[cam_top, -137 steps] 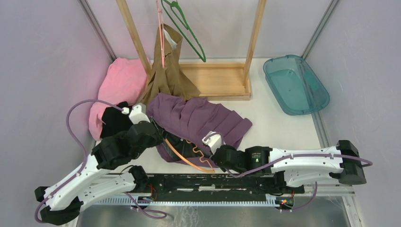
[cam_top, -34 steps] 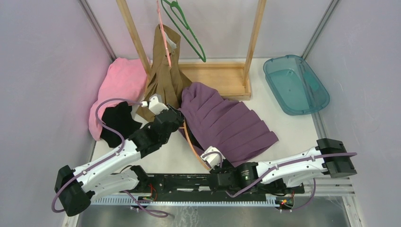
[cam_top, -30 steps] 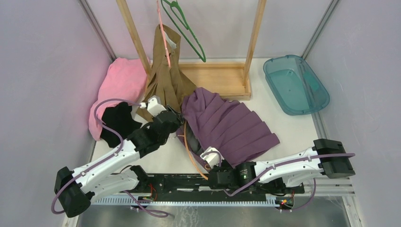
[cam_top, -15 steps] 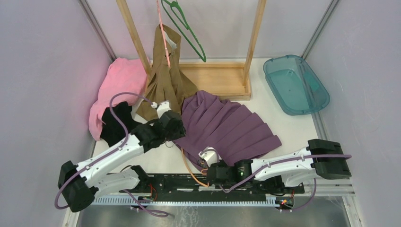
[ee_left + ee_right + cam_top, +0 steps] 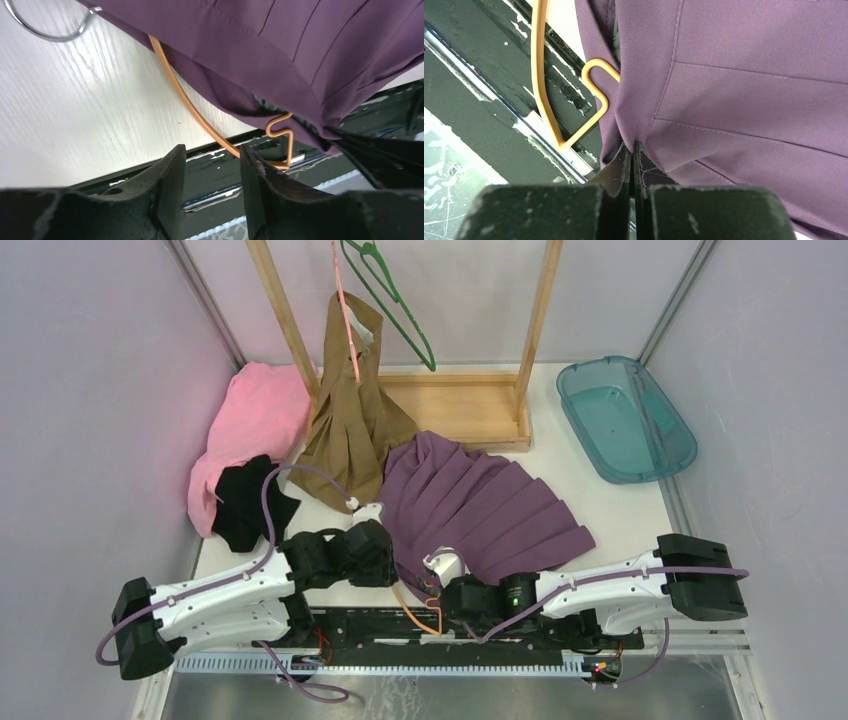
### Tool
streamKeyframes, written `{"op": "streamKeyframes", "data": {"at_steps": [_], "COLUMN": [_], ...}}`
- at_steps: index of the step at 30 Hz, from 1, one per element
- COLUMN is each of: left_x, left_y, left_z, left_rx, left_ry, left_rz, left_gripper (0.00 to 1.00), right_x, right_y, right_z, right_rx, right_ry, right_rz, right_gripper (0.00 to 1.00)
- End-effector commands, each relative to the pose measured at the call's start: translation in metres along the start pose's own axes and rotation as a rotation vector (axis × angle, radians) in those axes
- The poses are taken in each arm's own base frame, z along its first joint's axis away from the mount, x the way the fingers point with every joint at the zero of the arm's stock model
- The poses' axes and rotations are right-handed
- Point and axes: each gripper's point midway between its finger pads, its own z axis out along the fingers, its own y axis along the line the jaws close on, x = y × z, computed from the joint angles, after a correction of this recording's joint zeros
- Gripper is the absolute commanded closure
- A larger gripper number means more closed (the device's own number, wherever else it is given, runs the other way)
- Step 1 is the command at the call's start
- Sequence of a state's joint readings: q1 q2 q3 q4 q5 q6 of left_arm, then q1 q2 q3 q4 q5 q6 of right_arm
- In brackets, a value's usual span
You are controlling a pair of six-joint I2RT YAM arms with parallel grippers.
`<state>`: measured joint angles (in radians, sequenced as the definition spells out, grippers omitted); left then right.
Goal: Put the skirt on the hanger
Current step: Hang the skirt on the hanger.
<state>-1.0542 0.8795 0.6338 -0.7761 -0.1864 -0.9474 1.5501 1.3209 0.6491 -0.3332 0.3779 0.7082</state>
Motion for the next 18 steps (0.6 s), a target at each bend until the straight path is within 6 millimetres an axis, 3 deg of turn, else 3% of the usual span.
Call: {"op": "streamKeyframes", "data": {"at_steps": [1, 7, 18], "left_x": [0.019, 0.031, 0.027], "left_y": [-0.005, 0.0, -0.003], "left_z": [0.019, 0.041, 0.074], "left_rx": [-0.002, -0.054, -0.095], "left_ry": [0.047, 0.08, 0.047], "left_rz": [-0.042, -0.033, -0.078], "left_gripper": [0.48, 0.43, 0.37], "right_x": [-0.015, -0.016, -0.011], "right_y": [0.011, 0.009, 0.005], "right_z": [-0.006, -0.01, -0.013], "right_rx": [-0.052, -0.056, -0.05], "right_ry": [-0.047, -0.05, -0.043], "right_rz": [0.021, 0.029, 0.03], "right_gripper": [0.99, 0.99, 0.99]}}
